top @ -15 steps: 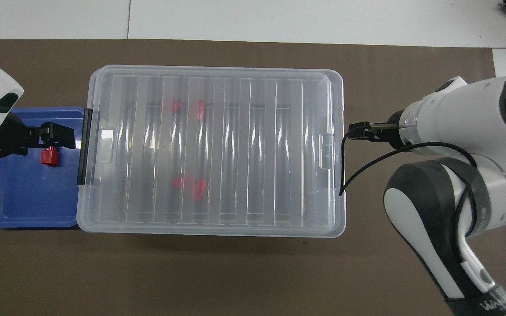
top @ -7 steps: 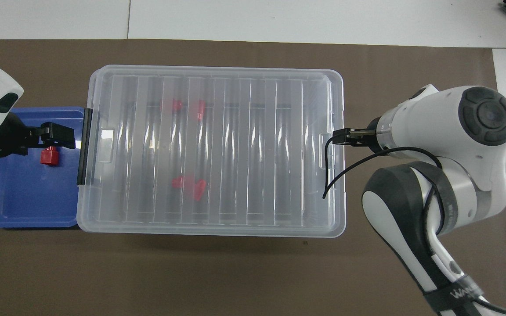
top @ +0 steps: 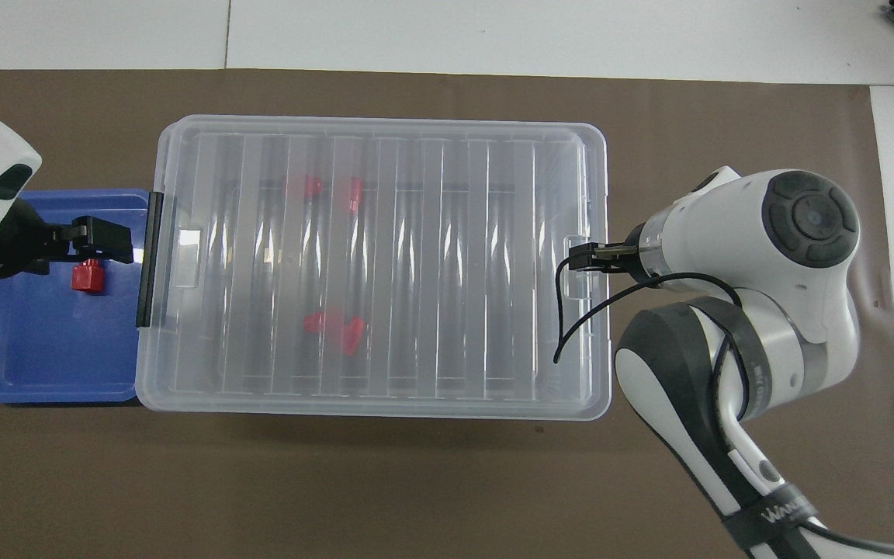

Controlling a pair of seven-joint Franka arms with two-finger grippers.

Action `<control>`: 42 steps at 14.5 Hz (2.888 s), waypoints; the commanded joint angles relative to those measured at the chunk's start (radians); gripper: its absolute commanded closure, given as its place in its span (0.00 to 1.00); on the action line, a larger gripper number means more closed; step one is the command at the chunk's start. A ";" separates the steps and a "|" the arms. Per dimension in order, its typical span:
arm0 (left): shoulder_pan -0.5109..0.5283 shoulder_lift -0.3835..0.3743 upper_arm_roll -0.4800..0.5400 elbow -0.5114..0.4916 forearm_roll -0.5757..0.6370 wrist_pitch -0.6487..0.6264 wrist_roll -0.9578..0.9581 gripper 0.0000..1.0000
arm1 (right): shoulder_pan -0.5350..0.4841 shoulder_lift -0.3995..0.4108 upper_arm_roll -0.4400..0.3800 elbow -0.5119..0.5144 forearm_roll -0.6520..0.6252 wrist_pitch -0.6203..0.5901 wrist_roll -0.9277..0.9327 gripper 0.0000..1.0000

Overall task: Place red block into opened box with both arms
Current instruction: 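Reach the right gripper to the nearest lid edge and grasp it, then slide the clear lid toward the right arm to open the box, then grasp the red block on the blue tray with the left gripper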

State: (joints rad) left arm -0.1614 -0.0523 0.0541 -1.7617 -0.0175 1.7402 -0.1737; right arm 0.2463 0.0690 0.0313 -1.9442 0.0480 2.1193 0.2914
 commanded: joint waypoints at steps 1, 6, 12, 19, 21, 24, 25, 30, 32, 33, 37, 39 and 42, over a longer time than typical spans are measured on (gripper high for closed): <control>0.005 -0.020 0.000 -0.009 -0.012 -0.013 -0.007 0.00 | -0.027 -0.008 0.002 -0.015 0.015 0.013 -0.003 0.01; 0.005 -0.020 0.000 -0.009 -0.012 -0.013 -0.007 0.00 | -0.074 -0.009 0.002 -0.015 0.015 0.004 -0.030 0.01; 0.003 -0.021 0.000 -0.010 -0.012 -0.022 -0.012 0.00 | -0.188 -0.024 0.001 -0.015 0.015 -0.030 -0.182 0.01; 0.040 -0.034 -0.002 -0.032 -0.012 -0.024 -0.004 0.00 | -0.306 -0.037 -0.002 -0.012 0.015 -0.102 -0.245 0.01; 0.042 -0.035 -0.003 -0.035 -0.012 -0.027 -0.004 0.00 | -0.323 -0.040 -0.004 -0.012 0.015 -0.108 -0.270 0.01; 0.039 -0.035 -0.002 -0.035 -0.012 -0.028 -0.004 0.00 | -0.369 -0.040 -0.004 -0.012 0.015 -0.108 -0.377 0.01; 0.043 -0.035 0.000 -0.036 -0.009 -0.016 -0.001 0.00 | -0.381 -0.040 -0.004 -0.012 0.015 -0.108 -0.417 0.01; 0.103 -0.024 0.001 -0.035 0.010 0.065 0.172 0.00 | -0.412 -0.040 -0.007 -0.010 0.012 -0.113 -0.483 0.00; 0.135 -0.023 0.000 -0.056 0.045 0.129 0.232 0.00 | -0.418 -0.040 -0.007 -0.007 0.012 -0.113 -0.483 0.00; 0.146 -0.023 0.000 -0.077 0.047 0.168 0.282 0.00 | -0.418 -0.040 -0.007 -0.005 0.012 -0.113 -0.477 0.00; 0.207 0.006 0.000 -0.157 0.047 0.283 0.398 0.00 | -0.415 -0.041 -0.007 0.002 0.012 -0.113 -0.472 0.00; 0.224 0.046 0.000 -0.179 0.047 0.315 0.387 0.00 | -0.406 -0.041 -0.007 0.027 0.007 -0.113 -0.471 0.00; 0.243 0.058 0.000 -0.281 0.047 0.470 0.382 0.00 | -0.381 -0.052 -0.005 0.060 -0.005 -0.142 -0.428 0.00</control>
State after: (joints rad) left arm 0.0663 0.0069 0.0603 -1.9755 0.0133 2.1179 0.2015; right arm -0.1434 0.0381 0.0219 -1.9048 0.0484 2.0202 -0.1538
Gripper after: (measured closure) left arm 0.000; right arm 0.000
